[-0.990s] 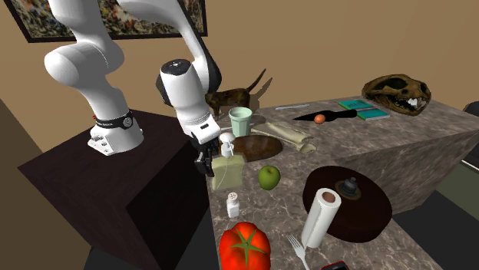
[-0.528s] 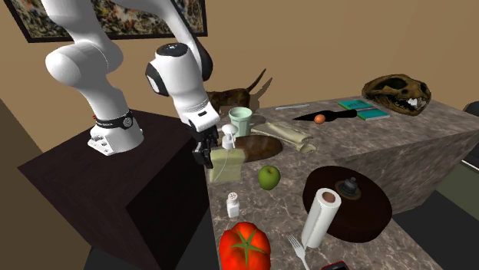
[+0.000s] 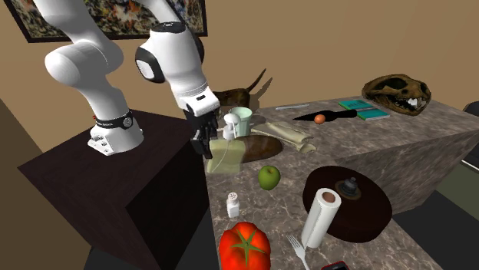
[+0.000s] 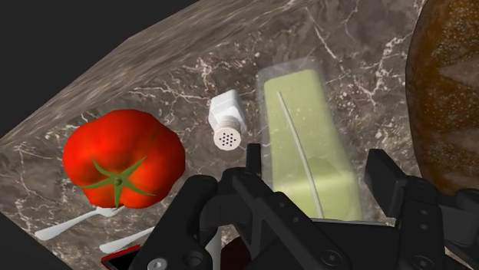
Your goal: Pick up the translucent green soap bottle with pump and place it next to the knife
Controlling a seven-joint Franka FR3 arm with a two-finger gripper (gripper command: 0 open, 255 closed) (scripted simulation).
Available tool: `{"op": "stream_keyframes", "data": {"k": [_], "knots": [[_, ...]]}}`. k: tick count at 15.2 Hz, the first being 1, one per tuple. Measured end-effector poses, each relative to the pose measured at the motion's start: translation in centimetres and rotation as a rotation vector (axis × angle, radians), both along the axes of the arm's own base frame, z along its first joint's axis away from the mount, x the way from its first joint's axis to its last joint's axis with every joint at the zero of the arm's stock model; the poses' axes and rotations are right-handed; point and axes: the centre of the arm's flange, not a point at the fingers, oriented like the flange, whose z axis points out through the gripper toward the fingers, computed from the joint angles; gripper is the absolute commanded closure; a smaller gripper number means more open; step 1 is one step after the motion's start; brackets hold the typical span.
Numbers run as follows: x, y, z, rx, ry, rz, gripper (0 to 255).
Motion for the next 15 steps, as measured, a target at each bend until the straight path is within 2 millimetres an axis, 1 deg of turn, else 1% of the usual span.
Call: {"op": "stream_keyframes", "data": {"k": [15], "knots": [[-0.2, 0.0, 7.9, -0.001, 0.000, 0.000, 255]]}}
